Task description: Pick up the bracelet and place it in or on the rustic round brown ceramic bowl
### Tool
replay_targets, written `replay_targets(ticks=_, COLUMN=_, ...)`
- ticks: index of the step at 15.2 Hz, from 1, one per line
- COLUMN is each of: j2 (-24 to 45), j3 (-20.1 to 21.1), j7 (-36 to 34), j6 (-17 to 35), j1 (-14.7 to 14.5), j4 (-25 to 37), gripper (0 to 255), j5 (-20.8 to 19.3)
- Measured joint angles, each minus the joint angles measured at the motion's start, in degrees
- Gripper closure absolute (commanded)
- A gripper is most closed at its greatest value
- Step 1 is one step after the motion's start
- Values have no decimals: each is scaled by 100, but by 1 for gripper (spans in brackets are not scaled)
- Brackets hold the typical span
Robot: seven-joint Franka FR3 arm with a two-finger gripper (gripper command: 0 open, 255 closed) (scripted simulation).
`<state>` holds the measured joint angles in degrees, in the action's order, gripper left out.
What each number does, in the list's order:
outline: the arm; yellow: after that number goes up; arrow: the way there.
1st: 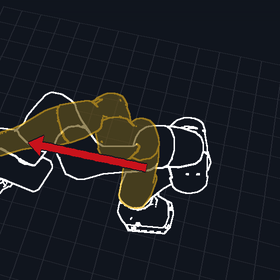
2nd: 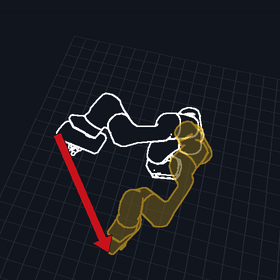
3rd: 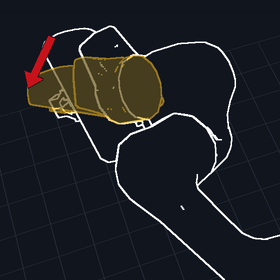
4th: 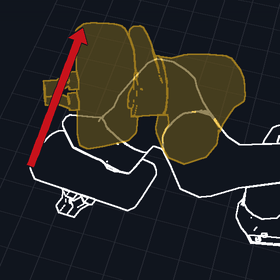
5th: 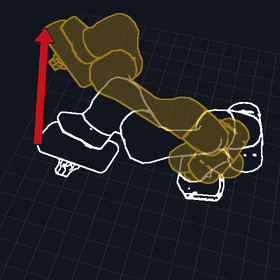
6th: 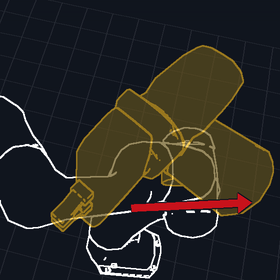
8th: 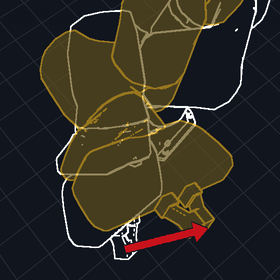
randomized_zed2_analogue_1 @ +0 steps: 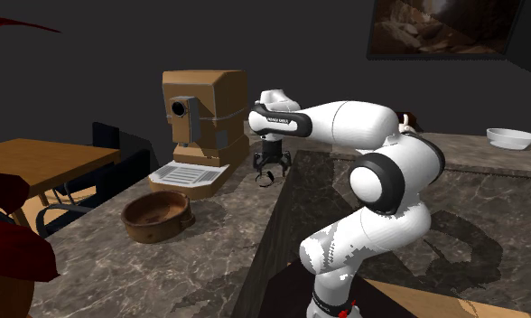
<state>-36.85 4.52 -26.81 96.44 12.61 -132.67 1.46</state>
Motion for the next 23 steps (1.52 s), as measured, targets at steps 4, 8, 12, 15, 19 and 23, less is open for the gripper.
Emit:
replay_targets(ticks=4, j2=-8, j3=3, j7=-3, j6=65, j1=-1, j4=-71, gripper=0, j5=2)
replay_targets(ticks=8, j2=-9, j3=3, j7=-3, j6=67, j1=-1, j4=-74, gripper=255, j5=2)
replay_targets(ticks=12, j2=-9, j3=3, j7=-3, j6=67, j1=-1, j4=-74, gripper=255, j5=2)
replay_targets(ticks=15, j2=-8, j3=3, j7=-3, j6=68, j1=-1, j4=-74, gripper=255, j5=2)
replay_targets(ticks=19, j2=-4, j3=0, j7=0, j6=30, j1=0, j4=-31, gripper=255, j5=0)
replay_targets(ticks=23, j2=33, j3=-8, j7=2, j6=-225, j1=6, j4=263, gripper=255, j5=-7)
